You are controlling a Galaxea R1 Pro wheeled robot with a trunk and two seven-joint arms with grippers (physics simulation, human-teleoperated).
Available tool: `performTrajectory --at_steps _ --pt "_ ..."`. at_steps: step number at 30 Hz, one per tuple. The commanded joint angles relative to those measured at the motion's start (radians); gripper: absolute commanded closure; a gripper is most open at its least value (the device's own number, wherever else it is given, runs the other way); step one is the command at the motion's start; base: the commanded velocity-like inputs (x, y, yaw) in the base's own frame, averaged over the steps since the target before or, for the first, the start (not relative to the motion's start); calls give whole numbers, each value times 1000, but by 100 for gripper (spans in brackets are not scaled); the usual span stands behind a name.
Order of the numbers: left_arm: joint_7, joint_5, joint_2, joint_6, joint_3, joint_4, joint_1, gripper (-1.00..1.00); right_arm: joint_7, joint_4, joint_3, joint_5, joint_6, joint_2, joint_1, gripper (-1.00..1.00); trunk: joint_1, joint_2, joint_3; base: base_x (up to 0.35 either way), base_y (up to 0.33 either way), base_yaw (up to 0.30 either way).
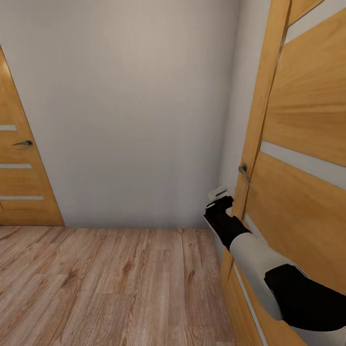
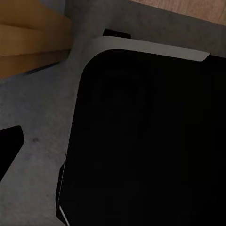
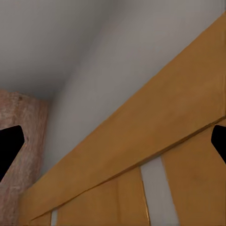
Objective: Move the two storage containers from the living room to the garage. In the garage, place one container on the floor and stack the other container on top of it (either order is fine).
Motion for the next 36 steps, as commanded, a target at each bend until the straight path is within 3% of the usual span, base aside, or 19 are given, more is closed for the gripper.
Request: performTrajectory --at_steps 1,5,7,8,10,12,13,17,26,28,31,34,36 --pt "1 5 0 -2 2 0 0 -100 10 4 4 2 2 3 -1 -100 0 -1 -1 0 0 0" --pt "1 5 0 -2 2 0 0 -100 78 63 0 -38 -29 12 -1 -100 0 -1 -1 0 0 0" --pt "1 5 0 -2 2 0 0 -100 152 180 -8 -113 -77 11 -1 -100 0 -1 -1 0 0 0" --pt "1 5 -1 -2 3 0 0 -100 226 342 -14 -213 -154 9 -1 -100 0 -1 -1 0 0 0" --pt "2 5 -1 -2 3 0 0 -100 270 411 -16 -271 -203 7 9 -100 0 -1 -1 0 0 0" --pt "3 5 0 -2 3 0 0 -100 299 444 -17 -303 -234 1 56 -100 0 -1 -1 0 0 0" --pt "3 5 -1 -2 3 0 0 -100 311 457 -17 -315 -247 -9 108 -100 0 -1 -1 0 0 0" --pt "5 5 0 -2 3 0 0 -100 328 473 -18 -327 -283 -40 326 -100 0 -1 -1 0 0 0" --pt "6 6 1 -2 3 2 0 -100 400 478 -18 -338 -448 -54 662 -100 0 -1 -1 0 0 0" --pt "6 11 1 -2 7 3 0 -100 411 479 -18 -341 -471 -67 727 -100 0 -1 -1 0 0 0" --pt "6 24 0 -2 10 3 0 -100 423 478 -18 -337 -586 -92 863 -100 0 -1 -1 0 0 0" --pt "7 26 0 -2 12 3 0 -100 425 479 -17 -339 -686 -112 913 -100 0 -1 -1 0 0 0" --pt "8 27 0 -2 12 3 0 -100 426 479 -17 -341 -712 -118 925 -100 0 -1 -1 0 0 0"
